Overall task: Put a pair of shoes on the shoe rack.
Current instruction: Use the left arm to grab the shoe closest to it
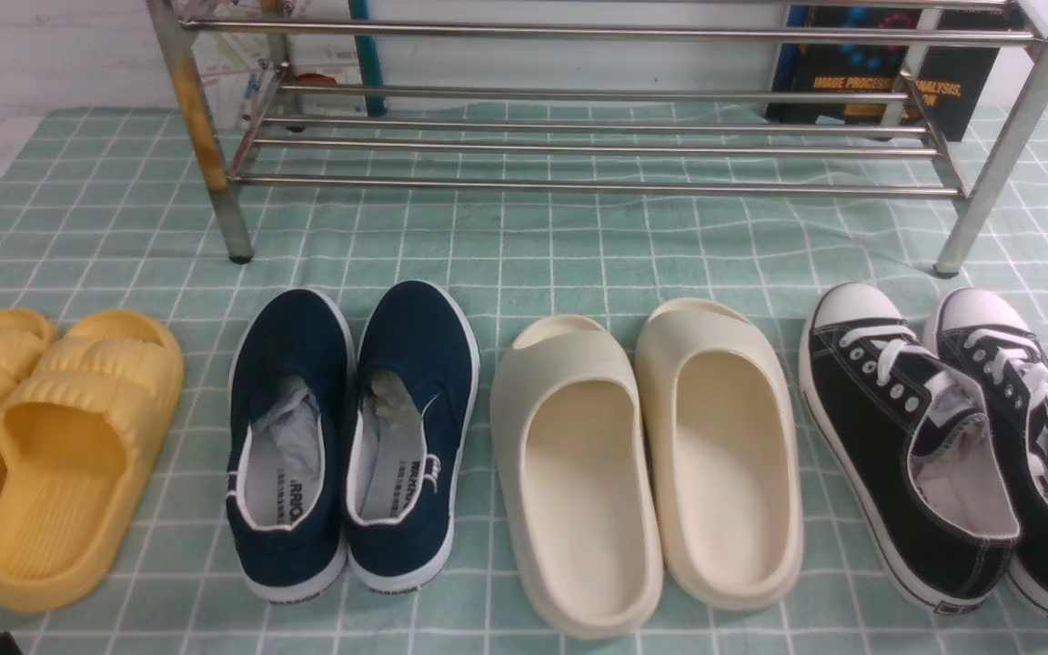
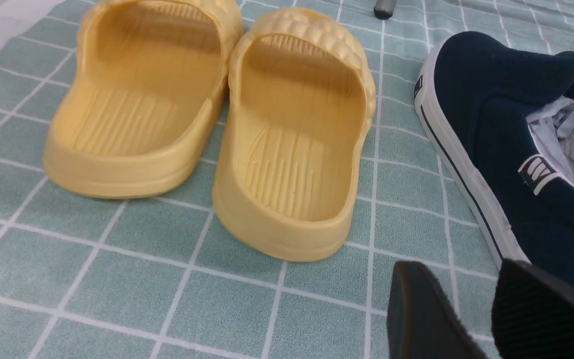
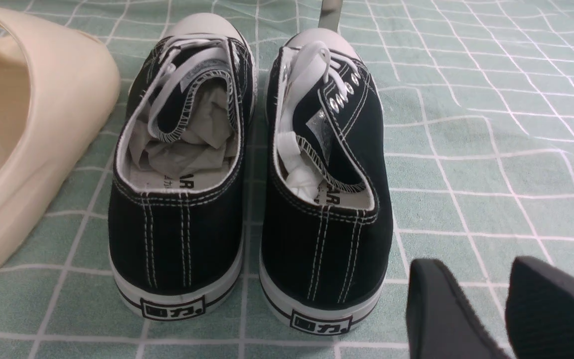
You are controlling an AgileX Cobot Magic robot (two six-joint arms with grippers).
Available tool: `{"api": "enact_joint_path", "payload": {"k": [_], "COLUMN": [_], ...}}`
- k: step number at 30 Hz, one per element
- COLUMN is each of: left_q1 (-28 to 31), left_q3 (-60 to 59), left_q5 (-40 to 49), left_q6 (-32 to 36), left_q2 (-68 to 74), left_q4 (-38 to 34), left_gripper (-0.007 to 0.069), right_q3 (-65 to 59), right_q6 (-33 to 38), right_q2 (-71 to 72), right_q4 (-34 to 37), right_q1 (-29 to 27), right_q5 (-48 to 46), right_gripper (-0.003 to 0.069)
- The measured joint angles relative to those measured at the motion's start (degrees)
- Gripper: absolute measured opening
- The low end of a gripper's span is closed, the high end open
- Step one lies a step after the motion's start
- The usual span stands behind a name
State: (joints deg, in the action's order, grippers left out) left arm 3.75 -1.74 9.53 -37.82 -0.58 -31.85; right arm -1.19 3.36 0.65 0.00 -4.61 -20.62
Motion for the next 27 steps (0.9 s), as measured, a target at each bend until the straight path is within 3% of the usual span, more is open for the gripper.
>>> {"api": "enact_joint_path", "payload": {"k": [1, 5, 23, 27], "left_q1": [0.0, 0.0, 0.0, 0.0], "left_q3": [0.0, 0.0, 0.0, 1.7], "left_q5": [-1.4, -1.9, -1.9, 0.8], "left_q6": [-4.6, -5.7, -4.9, 0.6], "left_q2": [0.0, 0.0, 0.0, 0.0], "left_q4": [-8.1, -12.1, -16.9, -17.4], "left_gripper": [0.0238, 0.0238, 0.0238, 0.0238], "right_q3": [0.0, 0.0, 0.0, 0.0], "right_q6": [0.0, 0.0, 0.0, 0.0], "right_q2": [0.0, 0.0, 0.0, 0.0], "right_q4": [0.0, 0.0, 0.0, 0.0], "right_q1": [0.0, 0.0, 0.0, 0.0], "right_q5": [0.0, 0.0, 0.0, 0.0], "right_gripper": [0.0246, 0.0246, 0.0246, 0.0246]}}
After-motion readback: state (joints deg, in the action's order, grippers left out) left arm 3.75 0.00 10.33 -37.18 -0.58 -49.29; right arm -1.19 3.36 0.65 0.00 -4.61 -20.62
